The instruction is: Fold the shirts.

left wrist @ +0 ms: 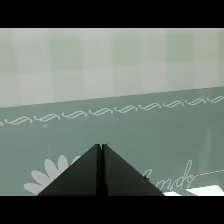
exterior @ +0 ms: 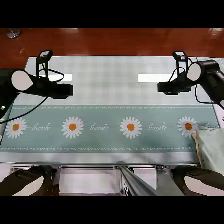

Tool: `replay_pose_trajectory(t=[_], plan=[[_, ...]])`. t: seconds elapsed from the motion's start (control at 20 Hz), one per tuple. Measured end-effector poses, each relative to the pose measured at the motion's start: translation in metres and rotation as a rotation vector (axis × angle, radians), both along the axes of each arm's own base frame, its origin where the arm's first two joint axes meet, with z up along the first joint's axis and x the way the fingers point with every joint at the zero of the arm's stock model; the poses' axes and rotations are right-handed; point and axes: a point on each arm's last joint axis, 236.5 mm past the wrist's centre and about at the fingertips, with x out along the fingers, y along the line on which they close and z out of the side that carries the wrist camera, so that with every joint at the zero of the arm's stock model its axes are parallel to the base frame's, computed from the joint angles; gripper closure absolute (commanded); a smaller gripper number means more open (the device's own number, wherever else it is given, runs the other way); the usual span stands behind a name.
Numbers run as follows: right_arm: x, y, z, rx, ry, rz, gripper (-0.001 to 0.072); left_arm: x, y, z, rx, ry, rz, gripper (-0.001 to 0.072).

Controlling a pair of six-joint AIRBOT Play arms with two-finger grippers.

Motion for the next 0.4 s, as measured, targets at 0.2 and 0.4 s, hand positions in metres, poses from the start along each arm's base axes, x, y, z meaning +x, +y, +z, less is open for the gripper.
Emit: replay_pose_trajectory(t=[0.2,0.4], plan=[[-0.0009,-0.0020,-0.0036,-0.019,0.008,-0.001,0.0695,-0.0037,0.0034,-0.0064,0.009,0.019,0.009,0.0675],[-0.0010,-0.0025,-0.0041,-0.024,0.009,0.000,0.0695,-0.0056,0.0045,-0.0086,0.012,0.028,0.012,0.0675]])
